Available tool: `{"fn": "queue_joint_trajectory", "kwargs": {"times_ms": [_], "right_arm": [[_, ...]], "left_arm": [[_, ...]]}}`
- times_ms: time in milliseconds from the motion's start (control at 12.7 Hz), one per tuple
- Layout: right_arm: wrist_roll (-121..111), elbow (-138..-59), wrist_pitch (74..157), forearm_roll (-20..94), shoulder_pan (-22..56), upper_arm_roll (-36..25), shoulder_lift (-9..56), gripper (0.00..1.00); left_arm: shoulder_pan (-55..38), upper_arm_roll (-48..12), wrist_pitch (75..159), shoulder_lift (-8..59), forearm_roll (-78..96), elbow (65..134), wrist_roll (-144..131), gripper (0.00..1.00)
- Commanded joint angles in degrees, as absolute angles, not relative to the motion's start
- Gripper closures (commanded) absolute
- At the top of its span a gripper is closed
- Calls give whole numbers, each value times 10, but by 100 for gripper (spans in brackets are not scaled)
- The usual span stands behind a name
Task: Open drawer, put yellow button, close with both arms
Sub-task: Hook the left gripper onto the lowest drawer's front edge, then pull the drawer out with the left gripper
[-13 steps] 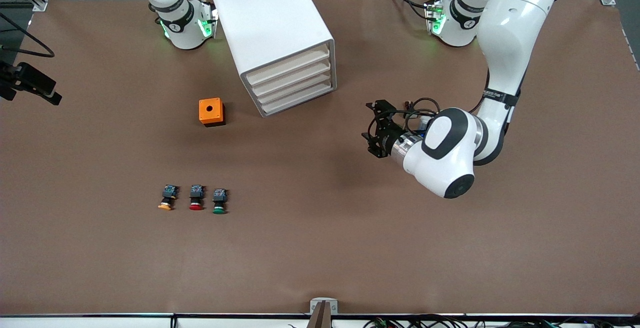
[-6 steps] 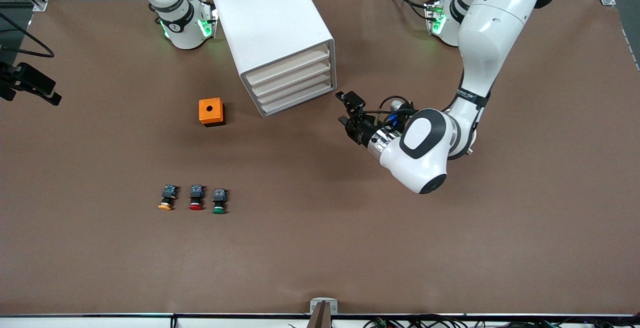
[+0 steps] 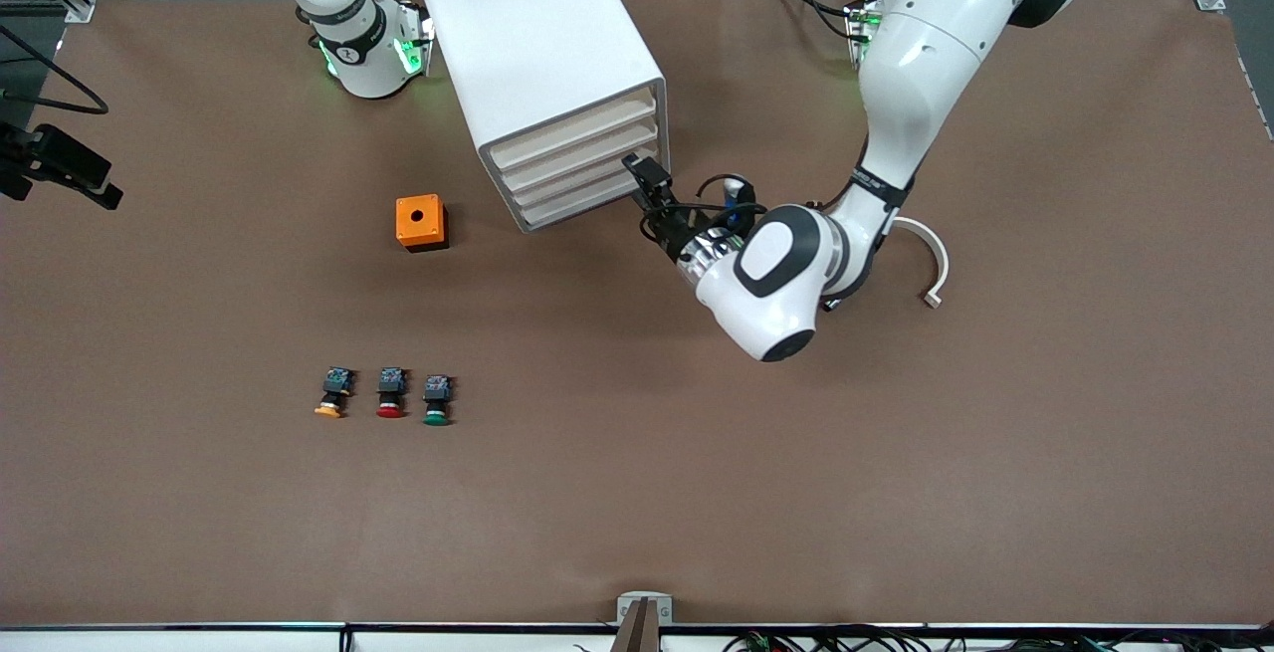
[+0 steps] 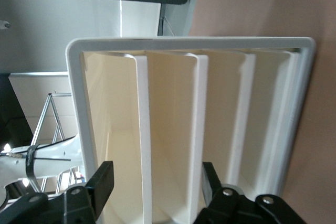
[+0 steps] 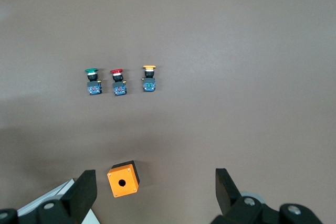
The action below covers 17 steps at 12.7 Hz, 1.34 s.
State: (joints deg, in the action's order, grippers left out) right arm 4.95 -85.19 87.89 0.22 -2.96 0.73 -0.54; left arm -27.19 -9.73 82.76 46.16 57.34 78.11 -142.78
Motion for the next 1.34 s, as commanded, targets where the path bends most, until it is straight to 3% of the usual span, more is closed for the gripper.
{"fn": "queue_joint_trajectory", "kwargs": {"times_ms": [0, 550, 865, 1258], "right_arm": [[50, -854, 872, 14, -26, 0, -10, 0], [49, -856, 866, 17, -27, -1, -10, 0], [49, -854, 869, 18, -28, -1, -9, 0], [49, -855, 867, 18, -23, 0, -8, 0]], "left_arm": [[-300, -94, 819, 472, 588, 771, -1457, 29], [-343, -94, 819, 484, 610, 770, -1482, 52], [-343, -94, 819, 484, 610, 770, -1474, 98], [-294, -78, 819, 476, 602, 761, -1456, 100]]}}
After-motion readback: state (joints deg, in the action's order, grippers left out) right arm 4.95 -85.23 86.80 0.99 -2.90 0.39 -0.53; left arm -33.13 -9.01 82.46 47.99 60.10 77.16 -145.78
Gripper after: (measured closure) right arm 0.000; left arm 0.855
